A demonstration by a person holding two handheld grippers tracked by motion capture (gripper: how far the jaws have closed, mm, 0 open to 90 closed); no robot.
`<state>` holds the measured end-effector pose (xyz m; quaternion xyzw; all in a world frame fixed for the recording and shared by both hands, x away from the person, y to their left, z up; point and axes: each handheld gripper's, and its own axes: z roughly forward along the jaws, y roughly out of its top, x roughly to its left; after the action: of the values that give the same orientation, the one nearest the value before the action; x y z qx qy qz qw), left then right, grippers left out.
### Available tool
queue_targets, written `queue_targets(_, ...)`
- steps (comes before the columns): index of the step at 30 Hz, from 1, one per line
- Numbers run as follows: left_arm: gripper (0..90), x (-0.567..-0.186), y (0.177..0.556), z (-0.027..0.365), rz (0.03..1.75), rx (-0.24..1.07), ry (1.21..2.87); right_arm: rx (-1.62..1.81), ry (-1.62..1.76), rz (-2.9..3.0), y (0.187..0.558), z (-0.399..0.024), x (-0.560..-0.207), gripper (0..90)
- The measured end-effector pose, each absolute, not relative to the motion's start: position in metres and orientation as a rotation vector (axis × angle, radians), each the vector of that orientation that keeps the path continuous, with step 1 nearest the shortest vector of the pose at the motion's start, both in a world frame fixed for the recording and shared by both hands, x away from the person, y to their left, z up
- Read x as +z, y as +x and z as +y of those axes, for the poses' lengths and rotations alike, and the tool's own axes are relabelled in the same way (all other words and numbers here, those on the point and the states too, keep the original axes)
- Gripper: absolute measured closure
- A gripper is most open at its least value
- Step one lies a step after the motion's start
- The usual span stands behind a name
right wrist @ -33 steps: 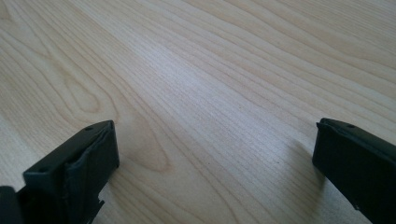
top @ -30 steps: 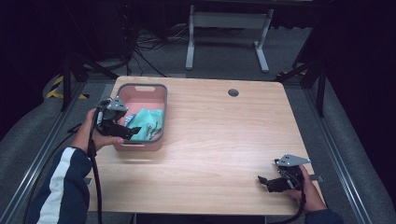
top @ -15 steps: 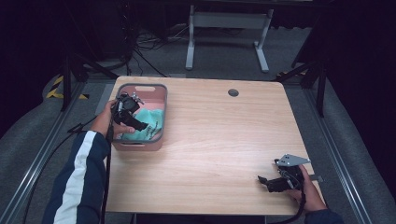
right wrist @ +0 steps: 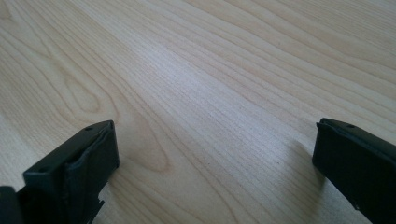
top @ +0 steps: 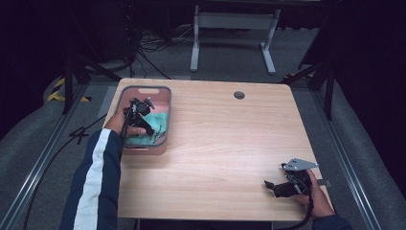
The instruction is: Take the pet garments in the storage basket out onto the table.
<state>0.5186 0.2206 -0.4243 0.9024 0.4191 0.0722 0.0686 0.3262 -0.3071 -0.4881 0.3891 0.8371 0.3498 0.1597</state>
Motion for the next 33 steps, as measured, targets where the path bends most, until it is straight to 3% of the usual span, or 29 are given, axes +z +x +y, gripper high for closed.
queue_targets(2, 19.4, -0.435, 0.522, 0.217, 1.305, 0.19, 2.789, 1.0, 1.112, 2.393, 0.326, -0.307, -0.488, 0.6)
queue_targets(7, 19.6, -0.434, 0.525, 0.216, 1.292, 0.157, 2.791, 1.0, 1.112, 2.393, 0.326, -0.307, -0.488, 0.6)
queue_targets(12, 38.3, -0.432, 0.524, 0.217, 1.241, 0.104, 2.77, 1.0, 1.111, 2.393, 0.326, -0.307, -0.488, 0.6)
queue_targets(13, 52.9, -0.43, 0.523, 0.216, 1.229, 0.115, 2.776, 1.0, 1.111, 2.393, 0.326, -0.307, -0.488, 0.5)
queue_targets(14, 58.3, -0.43, 0.522, 0.216, 1.223, 0.127, 2.779, 0.999, 1.111, 2.392, 0.326, -0.307, -0.488, 0.5)
queue_targets(15, 58.3, -0.43, 0.521, 0.215, 1.217, 0.139, 2.777, 0.999, 1.111, 2.392, 0.326, -0.307, -0.488, 0.5)
queue_targets(16, 64.9, -0.429, 0.521, 0.213, 1.213, 0.156, 2.783, 0.999, 1.114, 2.391, 0.326, -0.307, -0.488, 0.6)
queue_targets(19, 72.2, -0.429, 0.52, 0.212, 1.228, 0.179, 2.775, 1.001, 1.117, 2.391, 0.326, -0.307, -0.488, 0.6)
queue_targets(25, 79.1, -0.421, 0.515, 0.213, 1.186, 0.238, 2.74, 1.001, 1.117, 2.39, 0.326, -0.307, -0.488, 0.5)
queue_targets(33, 79.9, -0.4, 0.501, 0.227, 1.112, 0.269, 2.503, 1.0, 1.111, 2.392, 0.326, -0.307, -0.488, 0.6)
